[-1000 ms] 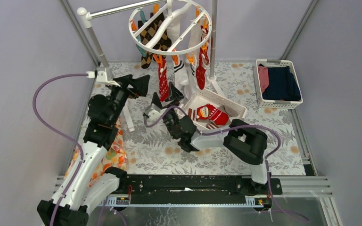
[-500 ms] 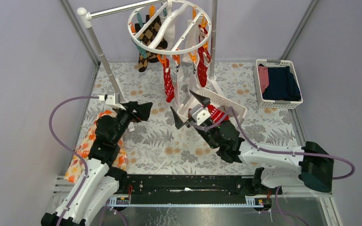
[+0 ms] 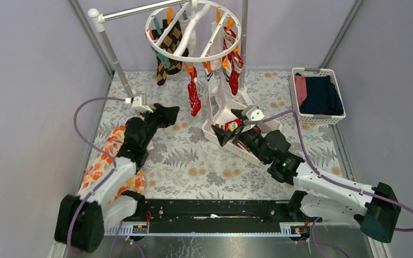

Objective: Clip the socks to the hanger
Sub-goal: Clamp the sock onto the hanger.

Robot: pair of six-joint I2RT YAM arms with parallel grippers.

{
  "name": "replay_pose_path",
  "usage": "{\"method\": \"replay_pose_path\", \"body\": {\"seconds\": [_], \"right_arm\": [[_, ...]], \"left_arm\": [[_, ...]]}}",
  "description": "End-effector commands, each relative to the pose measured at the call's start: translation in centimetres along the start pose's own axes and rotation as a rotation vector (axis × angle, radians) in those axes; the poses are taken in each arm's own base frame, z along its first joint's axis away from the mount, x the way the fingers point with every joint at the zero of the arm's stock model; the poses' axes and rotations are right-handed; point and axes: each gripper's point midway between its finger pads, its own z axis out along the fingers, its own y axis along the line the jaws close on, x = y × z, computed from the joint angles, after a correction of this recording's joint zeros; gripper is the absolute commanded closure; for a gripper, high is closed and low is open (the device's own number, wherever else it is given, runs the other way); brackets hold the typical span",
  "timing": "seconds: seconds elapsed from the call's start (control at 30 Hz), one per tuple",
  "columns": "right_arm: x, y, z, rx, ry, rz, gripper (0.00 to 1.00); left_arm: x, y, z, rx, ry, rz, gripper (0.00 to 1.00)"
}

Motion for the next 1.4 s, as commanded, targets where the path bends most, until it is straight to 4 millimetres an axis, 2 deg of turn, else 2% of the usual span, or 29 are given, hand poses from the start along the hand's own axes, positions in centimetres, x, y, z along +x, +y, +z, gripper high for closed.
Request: {"method": "replay_pose_path", "body": {"seconds": [0.0,0.1,0.3,0.63,0.87,1.07,1.23,1.37], "right_arm": [[1.1,0.8,-0.6,-0.041,0.039,0.070,0.00],[1.3,0.3,-0.8,-0.024,0.041,0.069,0.00],[1.1,-0.5,-1.6,-0.001,0.030,0.070,0.00],[1.7,-2.3,-3.3,0.067,0.045,0.066,0.00],[1.5,-3.4,-4.1,0.107,0.034,0.069,0.00],[1.3,-4.4,-4.5,0.139,0.033,0.067,0.00],[0.8,-5.0,-4.9,0.154,0.020,0.069,0.00],[0.7,-4.9,-4.9,0.147,0.018,0.079,0.00]], "left_arm": [[-2.3,-3.9,3.7,0.174,-0.042,-0.033,0.40],[-0.7,-5.5,5.2,0.237,0.005,-0.076,0.44],[2.3,-8.6,7.5,0.293,0.049,-0.092,0.45],[4.6,-14.7,12.9,0.396,0.073,-0.130,0.45],[6.9,-17.5,15.6,0.462,0.125,-0.146,0.44],[8.4,-20.4,16.1,0.533,0.158,-0.152,0.44],[8.6,-20.3,14.7,0.542,0.165,-0.175,0.39],[9.1,-19.4,12.4,0.530,0.178,-0.190,0.34]]}}
